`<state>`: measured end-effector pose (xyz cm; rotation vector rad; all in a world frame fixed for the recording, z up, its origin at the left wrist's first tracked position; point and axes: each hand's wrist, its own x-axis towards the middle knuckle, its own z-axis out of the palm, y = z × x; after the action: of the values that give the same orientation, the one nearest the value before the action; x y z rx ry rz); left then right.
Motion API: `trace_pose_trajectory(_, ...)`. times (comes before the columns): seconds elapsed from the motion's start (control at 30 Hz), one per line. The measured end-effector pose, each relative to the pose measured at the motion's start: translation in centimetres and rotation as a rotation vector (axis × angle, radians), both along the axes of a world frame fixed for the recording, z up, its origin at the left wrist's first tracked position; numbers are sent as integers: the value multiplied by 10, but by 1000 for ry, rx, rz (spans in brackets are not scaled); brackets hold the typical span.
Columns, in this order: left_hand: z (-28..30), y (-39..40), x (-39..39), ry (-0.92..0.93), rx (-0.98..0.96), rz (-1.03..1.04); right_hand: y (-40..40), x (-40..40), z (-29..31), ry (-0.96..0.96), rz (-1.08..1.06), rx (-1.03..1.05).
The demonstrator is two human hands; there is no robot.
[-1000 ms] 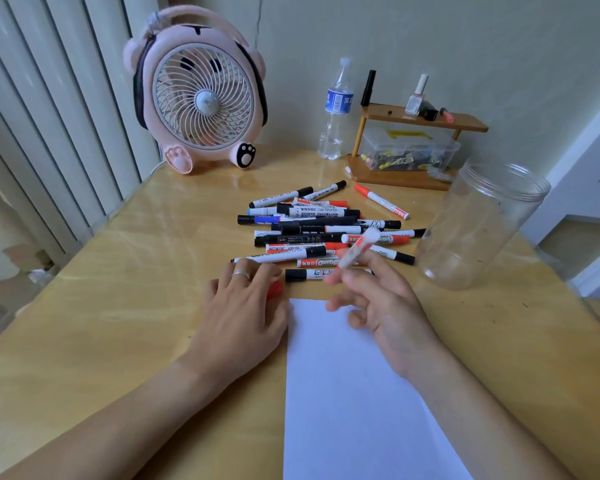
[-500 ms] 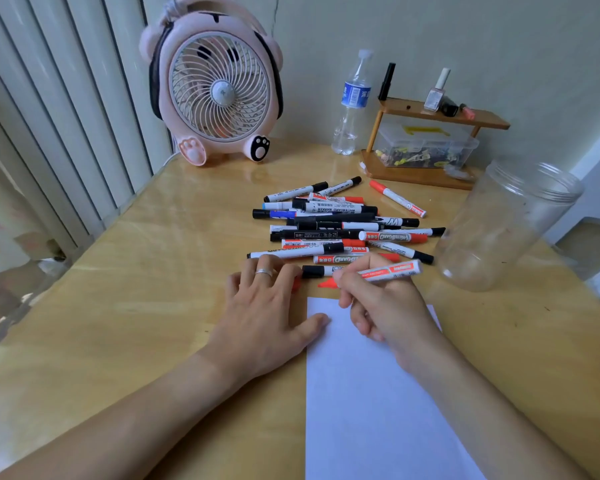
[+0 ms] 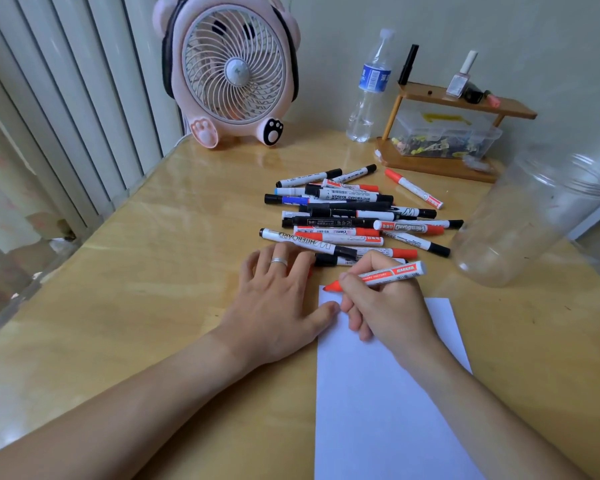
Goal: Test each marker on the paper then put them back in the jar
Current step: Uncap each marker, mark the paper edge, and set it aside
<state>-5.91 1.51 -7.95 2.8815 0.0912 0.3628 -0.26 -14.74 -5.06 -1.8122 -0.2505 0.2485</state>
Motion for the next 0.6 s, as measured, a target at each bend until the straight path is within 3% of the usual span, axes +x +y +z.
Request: trace_pose_trajectory(0.6, -1, 1, 1, 2, 7, -3, 0, -2, 1, 11, -4, -31)
